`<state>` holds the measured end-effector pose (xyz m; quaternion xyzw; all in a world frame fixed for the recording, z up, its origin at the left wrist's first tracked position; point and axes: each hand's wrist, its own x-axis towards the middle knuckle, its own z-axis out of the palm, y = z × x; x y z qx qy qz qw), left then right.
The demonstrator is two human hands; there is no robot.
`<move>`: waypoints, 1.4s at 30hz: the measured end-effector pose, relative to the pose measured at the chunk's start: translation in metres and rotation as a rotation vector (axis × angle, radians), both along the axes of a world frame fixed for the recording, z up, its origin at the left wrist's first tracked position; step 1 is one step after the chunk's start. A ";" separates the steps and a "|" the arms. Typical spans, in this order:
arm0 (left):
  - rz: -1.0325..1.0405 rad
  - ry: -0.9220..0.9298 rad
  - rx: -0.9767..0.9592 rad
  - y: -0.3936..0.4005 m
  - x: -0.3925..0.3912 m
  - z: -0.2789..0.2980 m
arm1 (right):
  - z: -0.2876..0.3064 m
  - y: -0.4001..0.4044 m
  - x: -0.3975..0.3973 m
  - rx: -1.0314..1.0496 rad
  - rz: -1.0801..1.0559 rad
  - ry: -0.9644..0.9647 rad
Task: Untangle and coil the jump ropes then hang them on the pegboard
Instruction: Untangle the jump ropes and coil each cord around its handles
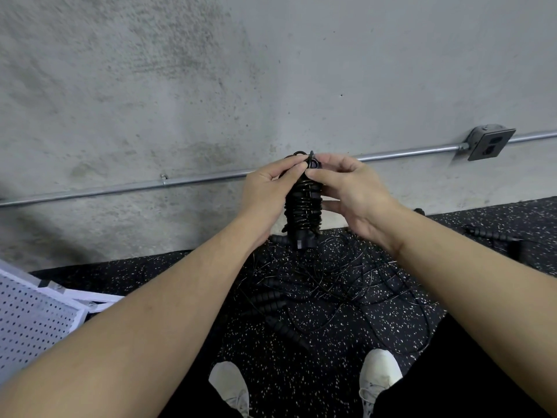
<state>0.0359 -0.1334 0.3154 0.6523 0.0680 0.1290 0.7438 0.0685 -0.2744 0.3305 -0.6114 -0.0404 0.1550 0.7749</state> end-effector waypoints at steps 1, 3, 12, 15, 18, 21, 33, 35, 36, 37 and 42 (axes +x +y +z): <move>-0.003 0.005 0.003 -0.001 0.000 0.000 | 0.000 -0.001 0.001 -0.006 0.002 0.012; -0.027 0.019 -0.003 -0.002 -0.001 -0.001 | 0.000 -0.003 0.002 -0.013 -0.006 0.022; -0.215 0.025 0.035 0.009 0.001 -0.002 | 0.001 -0.013 0.007 -0.088 0.021 0.005; -0.220 0.043 0.145 0.008 -0.002 0.001 | 0.001 -0.015 0.007 -0.108 0.073 0.017; -0.165 0.058 0.228 0.004 -0.003 0.004 | -0.003 -0.014 0.008 -0.113 0.082 0.049; -0.127 0.090 0.217 0.002 -0.001 0.003 | -0.002 -0.016 0.012 -0.067 0.102 0.097; -0.066 -0.008 0.505 -0.002 -0.005 -0.006 | 0.000 -0.015 0.017 -0.031 0.172 0.171; -0.030 -0.039 0.465 -0.003 -0.003 -0.003 | 0.003 -0.015 0.018 -0.024 0.181 0.152; -0.018 -0.050 0.473 -0.002 -0.003 -0.001 | 0.004 -0.015 0.018 -0.036 0.178 0.142; -0.007 -0.061 0.497 -0.002 -0.003 -0.001 | 0.005 -0.016 0.019 -0.073 0.168 0.125; -0.066 -0.088 0.581 0.000 -0.003 -0.006 | 0.004 -0.023 0.017 -0.491 0.053 -0.100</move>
